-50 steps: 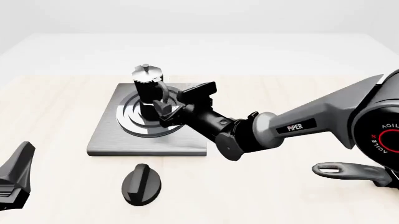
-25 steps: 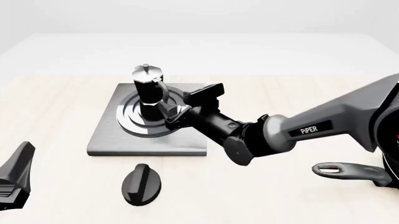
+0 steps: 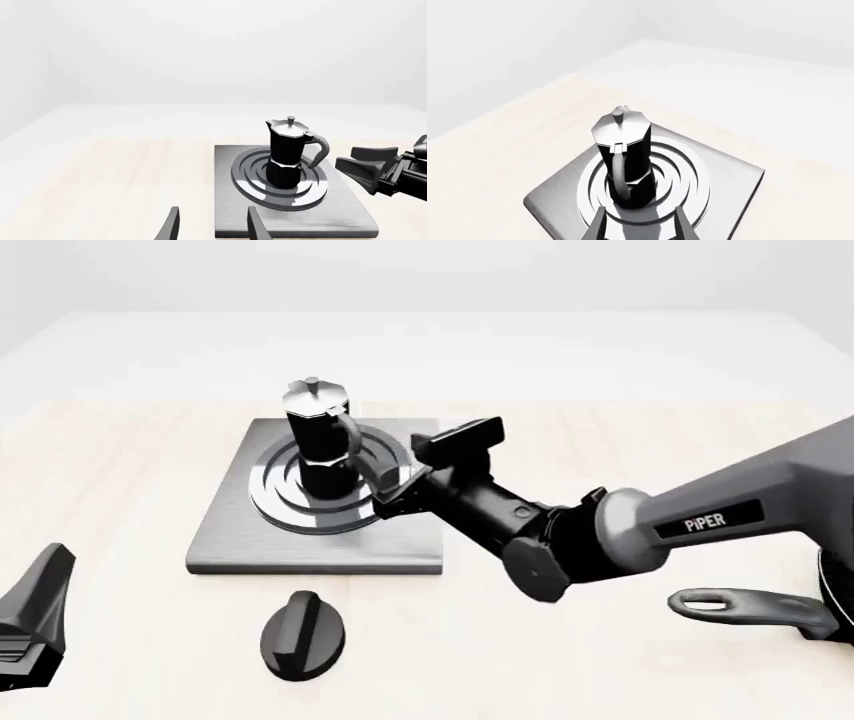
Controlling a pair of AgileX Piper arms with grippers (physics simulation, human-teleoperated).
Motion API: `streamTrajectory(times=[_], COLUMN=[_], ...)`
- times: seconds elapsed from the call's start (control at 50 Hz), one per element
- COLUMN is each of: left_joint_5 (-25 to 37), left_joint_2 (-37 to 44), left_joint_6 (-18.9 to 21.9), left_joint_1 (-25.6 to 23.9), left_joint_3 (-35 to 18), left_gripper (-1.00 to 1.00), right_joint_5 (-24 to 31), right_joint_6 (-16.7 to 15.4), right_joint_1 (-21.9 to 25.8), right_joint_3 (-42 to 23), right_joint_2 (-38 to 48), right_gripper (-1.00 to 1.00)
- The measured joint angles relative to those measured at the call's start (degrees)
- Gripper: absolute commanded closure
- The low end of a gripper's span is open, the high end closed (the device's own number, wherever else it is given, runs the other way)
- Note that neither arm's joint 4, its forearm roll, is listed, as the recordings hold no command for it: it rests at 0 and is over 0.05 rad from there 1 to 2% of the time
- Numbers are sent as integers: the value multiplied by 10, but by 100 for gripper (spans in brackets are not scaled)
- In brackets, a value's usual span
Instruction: Put the moka pot on the stove.
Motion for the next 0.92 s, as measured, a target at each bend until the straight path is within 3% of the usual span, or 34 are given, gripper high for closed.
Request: streamTrajectory(times=[0.92], left_joint_5=[0], left_joint_2=[0], left_joint_6=[0], left_joint_1=[0], left_joint_3=[0], left_gripper=[-100], right_joint_5=[-33], right_joint_6=[-4], right_joint_1=[-29], right_joint_3=[87], right_joint_2=[-67], right_gripper=[-100])
